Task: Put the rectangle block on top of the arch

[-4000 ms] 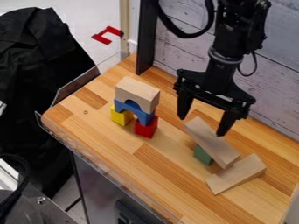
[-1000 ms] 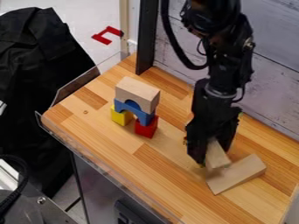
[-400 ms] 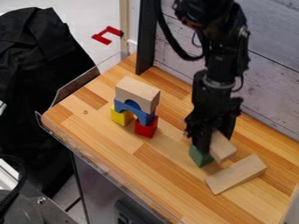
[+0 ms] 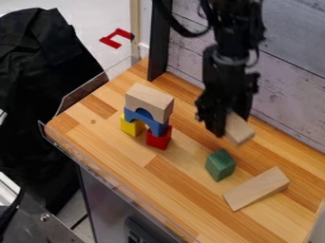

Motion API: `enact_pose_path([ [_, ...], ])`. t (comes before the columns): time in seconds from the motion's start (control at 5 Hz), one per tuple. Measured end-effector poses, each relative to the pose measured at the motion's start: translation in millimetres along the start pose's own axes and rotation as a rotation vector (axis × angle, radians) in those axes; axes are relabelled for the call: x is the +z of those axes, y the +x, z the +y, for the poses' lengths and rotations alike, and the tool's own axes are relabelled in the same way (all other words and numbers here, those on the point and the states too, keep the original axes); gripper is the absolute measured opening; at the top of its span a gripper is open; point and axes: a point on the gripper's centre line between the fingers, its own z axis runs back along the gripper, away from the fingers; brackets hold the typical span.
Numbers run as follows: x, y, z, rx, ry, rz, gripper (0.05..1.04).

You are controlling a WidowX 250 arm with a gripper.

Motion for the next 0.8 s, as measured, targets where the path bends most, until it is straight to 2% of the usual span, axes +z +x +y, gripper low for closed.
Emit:
enact_pose_path([
  [0.2, 7, 16, 0, 0.025, 0.003, -0.022, 0.585],
  [0.4, 31, 39, 1, 0.061, -0.049, -0.077, 0.585],
  [0.6, 49, 53, 8, 0.088, -0.072, -0.113, 0.585],
  [0.8, 62, 66, 16, 0.122, -0.074, -0.137, 0.585],
])
